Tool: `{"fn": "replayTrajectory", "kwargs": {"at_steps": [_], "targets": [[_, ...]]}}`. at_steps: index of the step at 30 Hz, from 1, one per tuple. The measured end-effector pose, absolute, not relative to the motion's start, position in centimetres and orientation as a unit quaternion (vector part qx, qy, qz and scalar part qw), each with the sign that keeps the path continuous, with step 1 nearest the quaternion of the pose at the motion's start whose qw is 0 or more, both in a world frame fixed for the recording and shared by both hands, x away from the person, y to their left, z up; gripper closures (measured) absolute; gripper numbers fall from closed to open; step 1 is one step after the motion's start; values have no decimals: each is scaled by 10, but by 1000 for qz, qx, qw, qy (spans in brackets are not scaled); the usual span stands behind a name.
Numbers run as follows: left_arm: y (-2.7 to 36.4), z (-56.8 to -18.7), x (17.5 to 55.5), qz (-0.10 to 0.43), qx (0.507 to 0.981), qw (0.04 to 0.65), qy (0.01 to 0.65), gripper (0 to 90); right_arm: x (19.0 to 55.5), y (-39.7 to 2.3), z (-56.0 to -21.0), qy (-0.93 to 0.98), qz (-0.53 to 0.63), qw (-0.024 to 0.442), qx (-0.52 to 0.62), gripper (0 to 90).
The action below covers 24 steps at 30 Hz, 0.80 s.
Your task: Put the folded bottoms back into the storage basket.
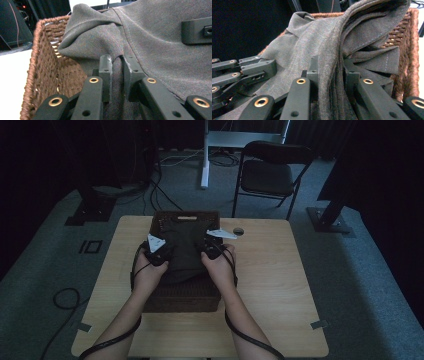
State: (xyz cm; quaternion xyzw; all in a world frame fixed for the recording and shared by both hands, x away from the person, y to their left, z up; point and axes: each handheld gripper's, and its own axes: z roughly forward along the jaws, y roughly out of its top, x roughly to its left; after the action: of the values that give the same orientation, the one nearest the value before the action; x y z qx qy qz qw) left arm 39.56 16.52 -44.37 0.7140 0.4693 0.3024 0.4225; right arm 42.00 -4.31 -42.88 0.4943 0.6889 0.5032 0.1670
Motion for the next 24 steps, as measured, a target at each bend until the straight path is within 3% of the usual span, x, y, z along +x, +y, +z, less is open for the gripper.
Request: {"fn": "replayTrajectory", "kwargs": {"at_steps": [24], "targets": [[169,-476,401,273,729,394,488,795,426,-34,-466,707,465,151,510,730]]}}
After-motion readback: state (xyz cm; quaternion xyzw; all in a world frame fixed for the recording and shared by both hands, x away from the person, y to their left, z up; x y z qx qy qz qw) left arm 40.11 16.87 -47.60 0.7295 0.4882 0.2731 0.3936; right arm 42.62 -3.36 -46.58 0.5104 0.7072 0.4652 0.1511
